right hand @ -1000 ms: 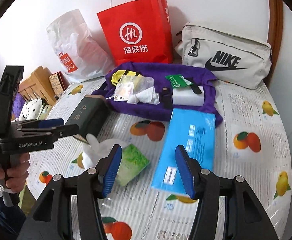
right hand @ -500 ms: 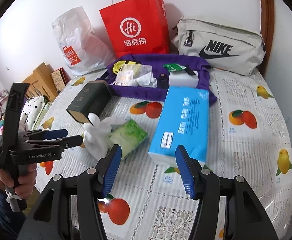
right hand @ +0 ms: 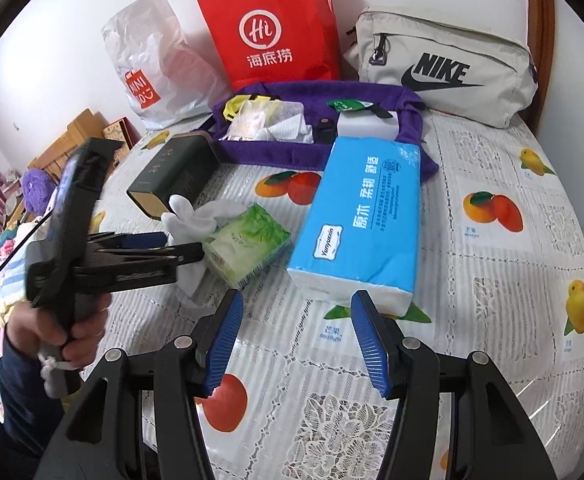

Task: Organize soft objects
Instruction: 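Move the left gripper to the white gloves and grasp them, then lift the white gloves with the left while the right grasps the green tissue pack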

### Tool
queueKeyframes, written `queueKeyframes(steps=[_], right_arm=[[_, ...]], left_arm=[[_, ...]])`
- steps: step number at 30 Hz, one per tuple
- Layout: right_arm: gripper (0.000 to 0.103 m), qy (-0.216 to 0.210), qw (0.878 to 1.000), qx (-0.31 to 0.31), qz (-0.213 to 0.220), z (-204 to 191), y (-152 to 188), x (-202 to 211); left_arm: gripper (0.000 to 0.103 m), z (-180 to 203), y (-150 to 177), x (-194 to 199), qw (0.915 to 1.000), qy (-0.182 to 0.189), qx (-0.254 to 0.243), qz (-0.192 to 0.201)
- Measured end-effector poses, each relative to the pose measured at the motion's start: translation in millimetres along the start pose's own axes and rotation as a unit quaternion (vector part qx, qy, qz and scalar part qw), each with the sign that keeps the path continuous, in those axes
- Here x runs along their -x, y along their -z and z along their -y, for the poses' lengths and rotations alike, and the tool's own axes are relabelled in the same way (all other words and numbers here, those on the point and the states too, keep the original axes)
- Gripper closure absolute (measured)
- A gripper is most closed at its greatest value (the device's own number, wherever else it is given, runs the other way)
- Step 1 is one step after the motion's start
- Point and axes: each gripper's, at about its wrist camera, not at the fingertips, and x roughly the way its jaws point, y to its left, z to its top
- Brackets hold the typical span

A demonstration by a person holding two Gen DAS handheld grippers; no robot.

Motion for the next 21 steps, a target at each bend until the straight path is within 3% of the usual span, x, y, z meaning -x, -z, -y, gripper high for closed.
queueKeyframes(steps=[2, 4, 6, 9, 17, 21], right_arm=[[0.047, 0.001, 1.0, -0.001, -0.003, -1, 0, -1], [0.047, 0.001, 1.0, 0.002, -0.005, -3, -1, -3], [0.047, 0.003, 1.0, 0.007, -0.007, -8, -2, -5], [0.047, 0.002, 1.0, 0.017, -0.006, -18, -7, -7], [0.047, -0.006, 0.999, 0.048, -0.017, -47, -18, -26], [0.047, -0.009, 0.997, 0.063, -0.033, -63, -21, -42]], left_arm=[[0.034, 3, 2, -1, 0.9999, 0.004, -0.011, 0.012], [0.048, -1, 4, 0, 0.9996, 0.024, -0.006, 0.015], [0.078, -9, 6, 3, 0.9982, 0.059, 0.003, 0.013], [0.087, -12, 11, 11, 0.9974, 0.069, -0.002, 0.018], [0.088, -34, 22, 35, 0.9964, 0.079, 0.002, 0.033], [0.088, -51, 27, 40, 0.9973, 0.065, 0.014, 0.032]])
